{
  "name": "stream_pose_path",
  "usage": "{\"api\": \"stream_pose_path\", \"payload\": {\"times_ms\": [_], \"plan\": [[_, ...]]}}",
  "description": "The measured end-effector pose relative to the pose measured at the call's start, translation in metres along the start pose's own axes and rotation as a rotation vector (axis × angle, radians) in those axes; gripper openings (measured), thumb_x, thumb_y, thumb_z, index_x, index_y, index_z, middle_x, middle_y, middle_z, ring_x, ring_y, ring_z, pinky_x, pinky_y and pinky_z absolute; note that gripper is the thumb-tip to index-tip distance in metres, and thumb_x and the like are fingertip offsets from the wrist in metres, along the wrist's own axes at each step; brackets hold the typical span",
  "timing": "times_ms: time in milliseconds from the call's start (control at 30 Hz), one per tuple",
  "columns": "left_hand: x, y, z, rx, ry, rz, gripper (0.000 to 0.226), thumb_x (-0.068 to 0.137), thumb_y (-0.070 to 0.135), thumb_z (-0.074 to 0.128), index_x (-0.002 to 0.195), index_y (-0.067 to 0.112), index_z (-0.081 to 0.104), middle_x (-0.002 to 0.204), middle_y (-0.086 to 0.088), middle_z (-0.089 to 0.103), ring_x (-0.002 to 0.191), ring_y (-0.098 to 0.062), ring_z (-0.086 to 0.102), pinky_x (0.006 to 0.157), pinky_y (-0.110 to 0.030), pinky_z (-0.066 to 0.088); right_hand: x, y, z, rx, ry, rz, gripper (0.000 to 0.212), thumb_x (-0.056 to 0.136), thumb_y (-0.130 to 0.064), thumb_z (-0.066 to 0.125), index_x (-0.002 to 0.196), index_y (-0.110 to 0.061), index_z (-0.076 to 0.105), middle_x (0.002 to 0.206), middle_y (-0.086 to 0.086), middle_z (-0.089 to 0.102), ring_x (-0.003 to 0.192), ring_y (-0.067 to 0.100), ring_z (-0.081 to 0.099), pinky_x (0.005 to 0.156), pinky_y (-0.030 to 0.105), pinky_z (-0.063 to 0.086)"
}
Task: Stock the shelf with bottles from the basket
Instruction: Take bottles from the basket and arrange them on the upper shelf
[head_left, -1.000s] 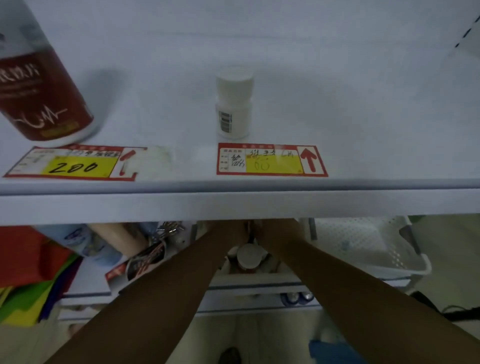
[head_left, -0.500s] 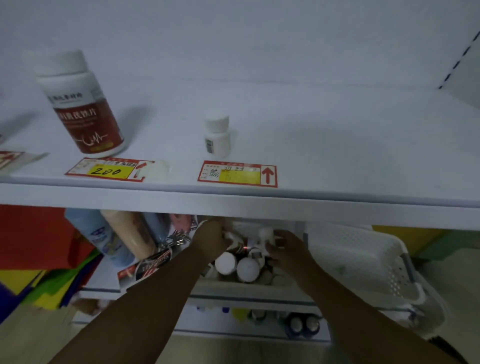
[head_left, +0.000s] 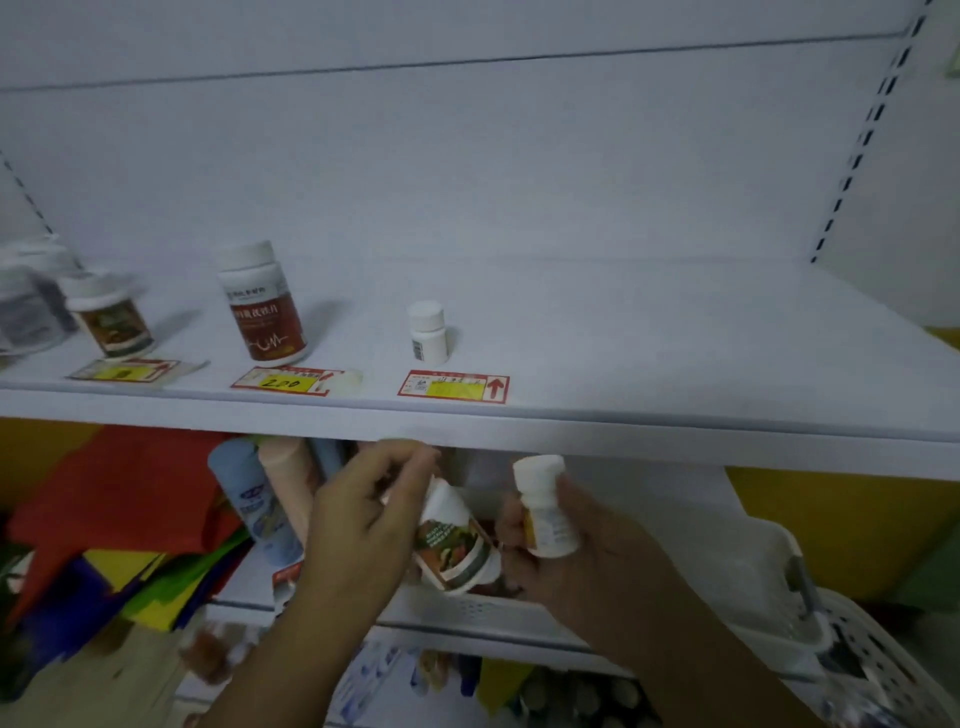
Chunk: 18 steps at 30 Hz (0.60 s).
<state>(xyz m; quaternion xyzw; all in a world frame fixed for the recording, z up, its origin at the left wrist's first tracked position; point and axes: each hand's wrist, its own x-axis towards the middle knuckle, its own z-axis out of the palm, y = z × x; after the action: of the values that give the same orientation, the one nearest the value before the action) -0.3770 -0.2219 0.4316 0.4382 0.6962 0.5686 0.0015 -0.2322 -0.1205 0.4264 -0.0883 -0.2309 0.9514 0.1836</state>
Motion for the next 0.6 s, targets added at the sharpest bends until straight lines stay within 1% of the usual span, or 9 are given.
{"api": "stream_pose_path", "payload": {"times_ms": [67,100,167,267,333,433,500,533,600], "plan": [[0.006,0.031,-0.011,-0.197,0.063,-0.102,0.024,0.077,0.041,0.065,0.066,0.02,0.066,0.064,0.005,0.066,0.058,-0.003,0.058,0.054,-0.017,0.048,0.0,-0.008,0.014,0.032,-0.037,-0.023,0.063,0.032,-0.018,0.094,0.086,0.0,0.069,0.078,0.017,0.069,0.061,0.023,0.066,0.055,0.03,0.057],[0.009,0.043,-0.015,-0.266,0.071,-0.142,0.03,0.071,0.045,0.062,0.065,0.016,0.067,0.062,0.002,0.065,0.057,-0.009,0.059,0.054,-0.023,0.049,0.0,-0.011,0.022,0.024,-0.051,-0.024,0.062,0.036,-0.02,0.093,0.09,0.0,0.069,0.083,0.018,0.07,0.065,0.024,0.068,0.057,0.03,0.058],[0.016,0.058,-0.023,-0.334,0.093,-0.18,0.039,0.064,0.05,0.058,0.065,0.013,0.067,0.06,0.0,0.063,0.059,-0.015,0.058,0.055,-0.03,0.049,0.001,-0.016,0.032,-0.012,-0.05,-0.022,0.053,0.054,-0.026,0.084,0.097,0.0,0.068,0.085,0.017,0.071,0.068,0.026,0.069,0.056,0.029,0.059],[0.031,0.067,-0.029,-0.317,0.088,-0.17,0.043,0.065,0.052,0.057,0.067,0.01,0.064,0.058,0.003,0.062,0.054,-0.006,0.057,0.05,-0.021,0.049,0.008,-0.022,0.042,-0.019,0.03,-0.057,0.039,0.07,-0.031,0.057,0.093,-0.001,0.065,0.075,0.015,0.07,0.058,0.023,0.066,0.048,0.027,0.055],[0.046,0.066,-0.034,-0.313,0.062,-0.161,0.036,0.075,0.043,0.059,0.068,0.008,0.064,0.057,0.006,0.063,0.05,-0.001,0.057,0.047,-0.014,0.048,0.016,-0.026,0.049,-0.116,0.044,-0.146,0.04,0.071,-0.035,0.054,0.095,-0.005,0.064,0.072,0.01,0.066,0.055,0.018,0.062,0.045,0.025,0.053],[0.074,0.059,-0.047,-0.285,0.04,-0.131,0.042,0.07,0.05,0.061,0.071,0.008,0.063,0.062,0.005,0.065,0.055,-0.002,0.058,0.049,-0.015,0.05,0.034,-0.037,0.061,-0.519,0.11,-0.376,0.026,0.07,-0.034,0.06,0.087,-0.017,0.07,0.073,0.003,0.069,0.064,0.015,0.066,0.055,0.027,0.057],[0.092,0.051,-0.057,-0.265,0.02,-0.129,0.041,0.066,0.056,0.061,0.07,0.016,0.064,0.064,0.008,0.066,0.056,-0.003,0.061,0.05,-0.02,0.05,0.051,-0.049,0.067,-0.921,0.263,-0.521,0.012,0.074,-0.033,0.064,0.083,-0.027,0.068,0.085,-0.004,0.072,0.077,0.013,0.069,0.065,0.026,0.058],[0.099,0.048,-0.062,-0.269,-0.002,-0.131,0.038,0.064,0.059,0.061,0.069,0.021,0.065,0.064,0.009,0.067,0.056,-0.003,0.062,0.05,-0.02,0.048,0.061,-0.054,0.069,-1.115,0.345,-0.569,0.006,0.08,-0.031,0.062,0.085,-0.031,0.065,0.09,-0.009,0.069,0.079,0.009,0.068,0.063,0.019,0.056],[0.112,0.042,-0.068,-0.293,-0.042,-0.128,0.036,0.06,0.061,0.062,0.067,0.027,0.065,0.066,0.009,0.069,0.058,-0.005,0.065,0.049,-0.017,0.047,0.082,-0.063,0.07,-1.404,0.433,-0.623,0.01,0.087,-0.028,0.057,0.096,-0.033,0.059,0.094,-0.016,0.062,0.078,0.001,0.062,0.056,0.009,0.049]]}}
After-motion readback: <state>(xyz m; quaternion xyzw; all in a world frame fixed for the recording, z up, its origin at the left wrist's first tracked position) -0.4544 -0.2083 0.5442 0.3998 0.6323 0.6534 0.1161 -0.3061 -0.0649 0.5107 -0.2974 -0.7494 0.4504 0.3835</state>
